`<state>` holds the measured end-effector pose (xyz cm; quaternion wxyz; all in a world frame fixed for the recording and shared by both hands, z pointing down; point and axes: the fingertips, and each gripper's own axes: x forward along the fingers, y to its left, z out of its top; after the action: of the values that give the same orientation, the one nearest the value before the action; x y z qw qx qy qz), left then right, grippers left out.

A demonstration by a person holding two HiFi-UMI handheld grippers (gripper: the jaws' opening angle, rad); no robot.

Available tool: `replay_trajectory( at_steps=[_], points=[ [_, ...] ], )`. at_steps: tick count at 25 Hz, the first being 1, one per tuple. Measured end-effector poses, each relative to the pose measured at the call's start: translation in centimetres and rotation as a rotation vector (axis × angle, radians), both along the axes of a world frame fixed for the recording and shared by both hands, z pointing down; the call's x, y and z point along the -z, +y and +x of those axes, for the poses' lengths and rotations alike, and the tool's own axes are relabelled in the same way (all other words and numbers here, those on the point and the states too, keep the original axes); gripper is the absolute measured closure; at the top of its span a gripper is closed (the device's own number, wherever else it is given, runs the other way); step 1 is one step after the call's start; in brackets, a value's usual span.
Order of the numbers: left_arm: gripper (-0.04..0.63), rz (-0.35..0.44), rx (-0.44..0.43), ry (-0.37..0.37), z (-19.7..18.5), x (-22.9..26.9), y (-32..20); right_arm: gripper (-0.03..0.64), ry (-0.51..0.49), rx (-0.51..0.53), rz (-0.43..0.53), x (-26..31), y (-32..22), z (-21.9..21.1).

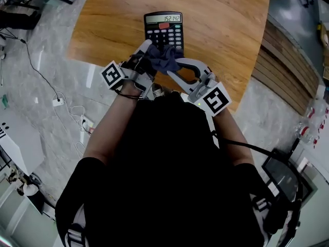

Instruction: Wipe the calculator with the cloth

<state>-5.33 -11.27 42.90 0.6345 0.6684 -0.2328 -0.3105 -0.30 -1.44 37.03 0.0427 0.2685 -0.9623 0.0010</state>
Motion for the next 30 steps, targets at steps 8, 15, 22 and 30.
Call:
replay_trajectory(
  at_steps=[8, 15, 22, 30],
  points=[
    [0.525, -0.073, -0.050, -0.074, 1.0, -5.8, 0.8, 0.537, -0.003, -0.086, -0.099, -1.9, 0.1, 1.4],
    [0.524, -0.138, -0.135, -0.211, 2.6, -12.9, 3.0, 0.537, 0.098, -0.320, -0.122, -5.8, -3.1, 7.7],
    [0.524, -0.131, -0.170, -0.338, 2.5, -15.7, 4.0, 0.537, 0.231, -0.507, -0.251, -12.0, -4.4, 11.1],
    [0.523, -0.059, -0.233, -0.537, 2.4, -16.6, 4.4, 0.537, 0.403, -0.609, -0.419, -19.6, -3.3, 12.1]
  ],
)
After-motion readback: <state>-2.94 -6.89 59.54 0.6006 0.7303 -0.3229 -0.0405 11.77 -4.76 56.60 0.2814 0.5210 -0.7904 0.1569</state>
